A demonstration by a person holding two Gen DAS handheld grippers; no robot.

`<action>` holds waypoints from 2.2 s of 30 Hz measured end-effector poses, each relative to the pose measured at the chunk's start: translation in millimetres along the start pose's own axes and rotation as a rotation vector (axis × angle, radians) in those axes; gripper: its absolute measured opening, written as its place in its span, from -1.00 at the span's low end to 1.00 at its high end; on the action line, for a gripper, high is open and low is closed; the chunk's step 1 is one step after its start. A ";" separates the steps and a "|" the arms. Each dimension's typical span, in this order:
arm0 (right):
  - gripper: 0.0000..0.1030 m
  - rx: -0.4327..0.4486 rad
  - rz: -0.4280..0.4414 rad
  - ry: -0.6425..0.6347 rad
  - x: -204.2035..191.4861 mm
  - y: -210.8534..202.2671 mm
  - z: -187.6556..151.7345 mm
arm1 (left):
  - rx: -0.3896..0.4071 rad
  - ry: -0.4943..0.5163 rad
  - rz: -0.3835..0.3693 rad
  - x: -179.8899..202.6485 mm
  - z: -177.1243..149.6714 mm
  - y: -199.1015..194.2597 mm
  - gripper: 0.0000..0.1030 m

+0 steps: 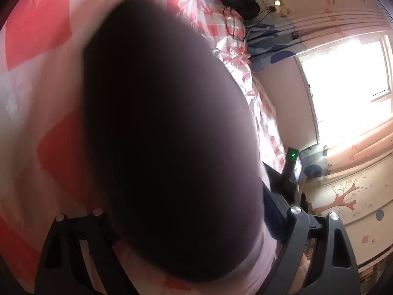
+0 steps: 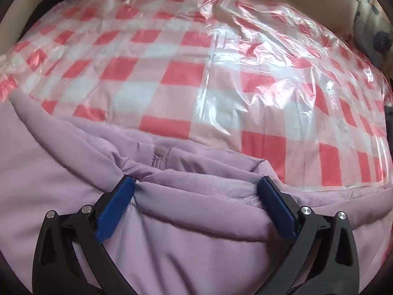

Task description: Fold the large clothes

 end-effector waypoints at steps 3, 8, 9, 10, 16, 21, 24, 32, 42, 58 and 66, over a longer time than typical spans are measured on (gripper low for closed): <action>0.88 -0.016 0.061 0.022 10.0 -18.8 1.3 | -0.009 -0.017 0.005 -3.6 -1.3 -0.2 0.66; 0.88 0.126 0.142 -0.035 15.1 -124.6 -48.7 | -0.015 -0.017 -0.018 -1.8 0.6 2.0 0.72; 0.88 0.123 0.133 -0.055 12.8 -132.0 -69.0 | -0.018 -0.028 -0.018 -3.1 1.1 4.1 0.76; 0.88 0.074 0.102 -0.110 4.4 -123.5 -89.2 | -0.025 -0.040 -0.014 -4.5 1.7 7.5 0.78; 0.88 0.055 0.110 -0.102 -0.3 -135.6 -105.5 | 0.000 0.019 -0.023 6.7 0.2 6.2 0.77; 0.88 0.053 0.032 -0.230 -28.0 -152.1 -158.0 | 0.014 0.039 -0.040 9.3 -0.7 3.1 0.64; 0.88 0.054 0.025 -0.230 -30.3 -147.5 -160.8 | 0.027 0.087 -0.042 14.4 -4.3 -2.5 0.60; 0.89 0.079 -0.001 -0.236 -44.7 -146.5 -168.1 | 0.022 0.006 -0.043 4.3 -1.3 -0.3 0.60; 0.89 0.108 -0.024 -0.230 -46.5 -133.0 -161.8 | 0.035 0.118 -0.100 24.7 -5.0 -6.4 0.12; 0.88 0.108 0.154 -0.165 -8.0 -170.7 -174.1 | 0.074 0.659 -0.186 176.7 -65.3 -52.3 -0.19; 0.88 0.198 0.495 0.465 228.0 -222.9 -206.1 | -0.021 1.025 -0.210 250.8 -208.3 -26.3 -0.19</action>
Point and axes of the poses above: each gripper's, at about its wrist camera, not at the fingertips, and y roughly the way its jaws point, x to its right, z to its top, the point moved 1 cm from there along y, roughly the way its jaws point, and after that the axes turned 4 degrees about x, right-handed, at the moved point
